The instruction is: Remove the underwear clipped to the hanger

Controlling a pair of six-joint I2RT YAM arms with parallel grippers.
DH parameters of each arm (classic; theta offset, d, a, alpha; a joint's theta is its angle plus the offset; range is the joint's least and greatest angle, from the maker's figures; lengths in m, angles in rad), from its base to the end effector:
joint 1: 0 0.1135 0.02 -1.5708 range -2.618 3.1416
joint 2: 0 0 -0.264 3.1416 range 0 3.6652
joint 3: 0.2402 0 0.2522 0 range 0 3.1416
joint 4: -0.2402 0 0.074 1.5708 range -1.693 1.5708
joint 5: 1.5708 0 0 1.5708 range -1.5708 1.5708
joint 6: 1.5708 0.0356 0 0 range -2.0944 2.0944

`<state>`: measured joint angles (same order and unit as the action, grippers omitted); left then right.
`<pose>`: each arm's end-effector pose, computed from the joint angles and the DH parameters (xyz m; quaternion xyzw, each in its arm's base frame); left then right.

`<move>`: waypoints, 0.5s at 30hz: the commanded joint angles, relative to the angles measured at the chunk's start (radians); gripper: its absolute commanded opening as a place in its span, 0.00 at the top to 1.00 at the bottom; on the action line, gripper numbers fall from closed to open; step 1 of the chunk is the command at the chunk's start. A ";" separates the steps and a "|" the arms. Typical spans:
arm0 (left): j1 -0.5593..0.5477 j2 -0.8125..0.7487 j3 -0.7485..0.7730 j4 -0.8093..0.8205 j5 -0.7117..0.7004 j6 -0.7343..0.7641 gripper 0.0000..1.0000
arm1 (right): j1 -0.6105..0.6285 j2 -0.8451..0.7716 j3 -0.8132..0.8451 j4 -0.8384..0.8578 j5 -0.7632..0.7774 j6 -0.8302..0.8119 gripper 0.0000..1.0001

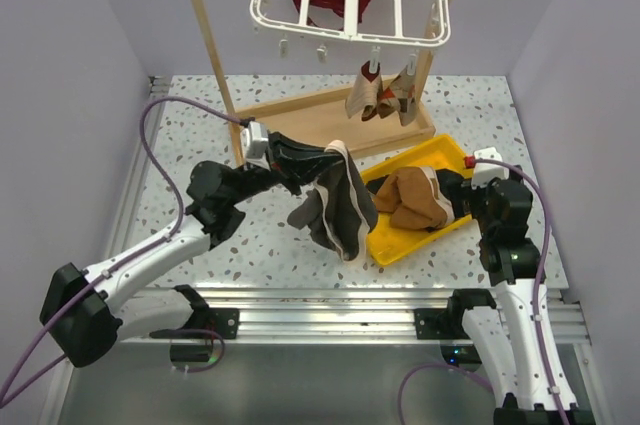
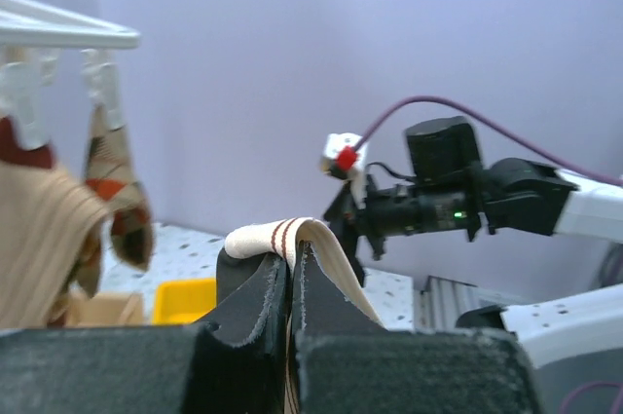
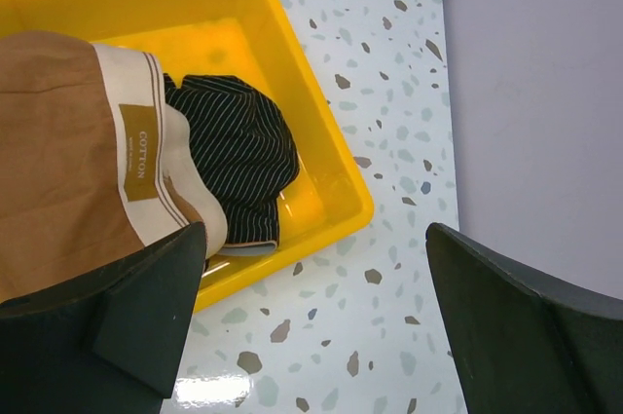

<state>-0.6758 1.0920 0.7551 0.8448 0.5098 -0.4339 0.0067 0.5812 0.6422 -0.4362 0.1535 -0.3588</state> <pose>0.1773 -0.1644 0.3746 0.2750 0.4606 -0.5481 0.6417 0.1418 -0.0045 0.2933 -0.1073 0.8183 -0.1607 0.5414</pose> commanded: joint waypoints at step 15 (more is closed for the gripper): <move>-0.274 0.643 0.385 0.027 -0.048 0.230 1.00 | -0.042 -0.017 -0.006 0.089 0.106 0.034 0.01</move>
<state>-0.9096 1.6718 1.0935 0.8890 0.5220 -0.3447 -0.0261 0.5793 0.6392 -0.4023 0.2173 -0.3462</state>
